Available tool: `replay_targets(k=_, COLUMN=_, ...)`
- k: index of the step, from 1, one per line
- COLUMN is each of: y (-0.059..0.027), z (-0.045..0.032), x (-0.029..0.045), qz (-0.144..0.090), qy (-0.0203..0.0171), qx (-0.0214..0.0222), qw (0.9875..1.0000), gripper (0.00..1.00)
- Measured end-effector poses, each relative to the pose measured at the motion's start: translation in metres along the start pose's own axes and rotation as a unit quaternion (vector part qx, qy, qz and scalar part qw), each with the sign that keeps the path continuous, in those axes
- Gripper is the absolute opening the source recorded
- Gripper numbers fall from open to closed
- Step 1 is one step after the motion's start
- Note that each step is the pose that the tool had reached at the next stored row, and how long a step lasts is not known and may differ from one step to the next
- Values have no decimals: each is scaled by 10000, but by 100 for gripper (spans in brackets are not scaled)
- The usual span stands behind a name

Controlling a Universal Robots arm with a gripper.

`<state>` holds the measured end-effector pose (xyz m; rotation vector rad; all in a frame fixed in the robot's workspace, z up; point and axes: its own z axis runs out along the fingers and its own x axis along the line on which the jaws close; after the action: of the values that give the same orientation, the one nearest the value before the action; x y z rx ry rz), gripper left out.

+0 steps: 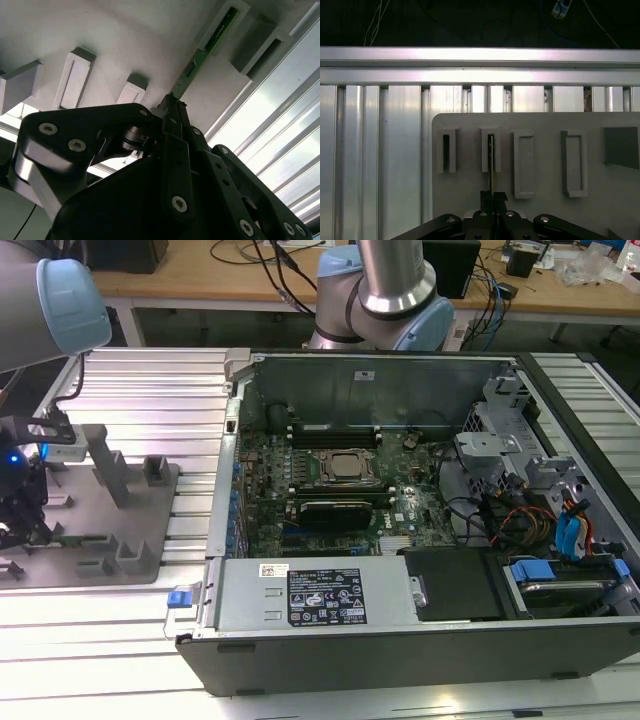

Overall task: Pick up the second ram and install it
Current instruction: 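Pick up the second ram and move it above second insertion slot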

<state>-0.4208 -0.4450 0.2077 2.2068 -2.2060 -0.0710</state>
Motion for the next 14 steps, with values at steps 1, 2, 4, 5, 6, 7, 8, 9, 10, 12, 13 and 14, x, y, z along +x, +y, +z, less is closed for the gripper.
replay_targets(k=1, y=0, z=-2, x=0, qz=0, qy=0, qx=-1, qw=10000, gripper=9)
replay_targets(k=2, y=0, z=-2, x=0, qz=0, qy=0, qx=-1, qw=10000, gripper=9)
replay_targets(k=4, y=0, z=-4, x=0, qz=0, qy=0, qx=-1, qw=10000, gripper=9)
replay_targets(k=5, y=0, z=-5, x=0, qz=0, qy=1, qx=-1, qw=10000, gripper=9)
replay_targets(k=6, y=1, z=-6, x=0, qz=0, qy=1, qx=-1, qw=10000, gripper=9)
replay_targets(k=7, y=1, z=-6, x=0, qz=0, qy=0, qx=-1, qw=10000, gripper=9)
replay_targets(k=8, y=1, z=-7, x=0, qz=0, qy=1, qx=-1, qw=10000, gripper=9)
replay_targets(k=9, y=1, z=-13, x=1, qz=0, qy=2, qx=-2, qw=10000, gripper=9)
replay_targets(k=10, y=2, z=-29, x=0, qz=0, qy=2, qx=-2, qw=10000, gripper=9)
replay_targets(k=12, y=3, z=-62, x=-1, qz=0, qy=1, qx=-1, qw=10000, gripper=9)
replay_targets(k=13, y=4, z=-74, x=-1, qz=0, qy=1, qx=-1, qw=10000, gripper=9)
replay_targets(k=14, y=5, z=-93, x=-1, qz=0, qy=1, qx=-1, qw=10000, gripper=9)
